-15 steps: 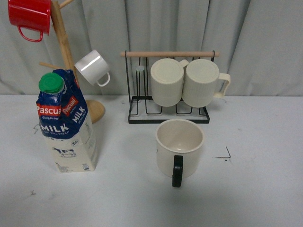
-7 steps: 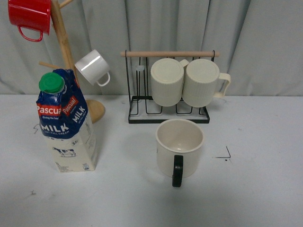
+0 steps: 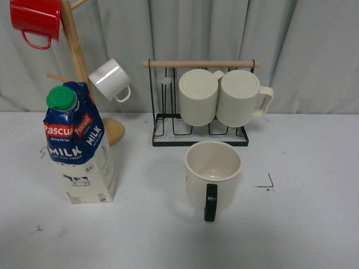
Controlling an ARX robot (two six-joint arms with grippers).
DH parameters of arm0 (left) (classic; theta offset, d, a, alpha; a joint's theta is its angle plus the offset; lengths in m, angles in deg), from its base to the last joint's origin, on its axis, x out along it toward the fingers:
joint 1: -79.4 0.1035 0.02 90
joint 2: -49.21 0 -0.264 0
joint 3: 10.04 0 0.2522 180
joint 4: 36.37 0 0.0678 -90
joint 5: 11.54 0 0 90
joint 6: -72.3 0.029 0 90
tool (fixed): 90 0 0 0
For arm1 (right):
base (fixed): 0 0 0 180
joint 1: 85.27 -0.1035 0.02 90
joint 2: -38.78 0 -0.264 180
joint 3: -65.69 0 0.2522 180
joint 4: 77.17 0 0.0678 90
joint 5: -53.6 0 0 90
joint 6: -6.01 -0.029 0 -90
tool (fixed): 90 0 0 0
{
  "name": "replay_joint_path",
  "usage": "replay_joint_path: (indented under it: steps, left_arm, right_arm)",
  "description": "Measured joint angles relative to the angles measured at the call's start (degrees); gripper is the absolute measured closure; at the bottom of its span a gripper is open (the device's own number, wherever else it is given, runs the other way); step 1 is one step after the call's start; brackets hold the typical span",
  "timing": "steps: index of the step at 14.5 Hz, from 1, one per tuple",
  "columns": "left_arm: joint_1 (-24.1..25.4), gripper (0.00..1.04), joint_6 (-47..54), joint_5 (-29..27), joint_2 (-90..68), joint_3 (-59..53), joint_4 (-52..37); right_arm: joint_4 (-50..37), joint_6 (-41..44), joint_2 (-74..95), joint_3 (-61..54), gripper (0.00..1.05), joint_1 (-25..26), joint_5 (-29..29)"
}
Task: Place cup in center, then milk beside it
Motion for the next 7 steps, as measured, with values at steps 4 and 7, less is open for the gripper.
replay_joint_path:
  steps: [4,7]
  left_arm:
    - [0.0,0.07,0.02,0.02,0.0,0.0,-0.13]
    - [0.0,0.07,0.02,0.0,0.0,0.0,-0.02]
  right_arm:
    - [10.82,0.0,-10.43,0.11,1.03,0.0,0.02]
    - [11.02,0.02,-10.36,0.04,0.93,0.0,0.02]
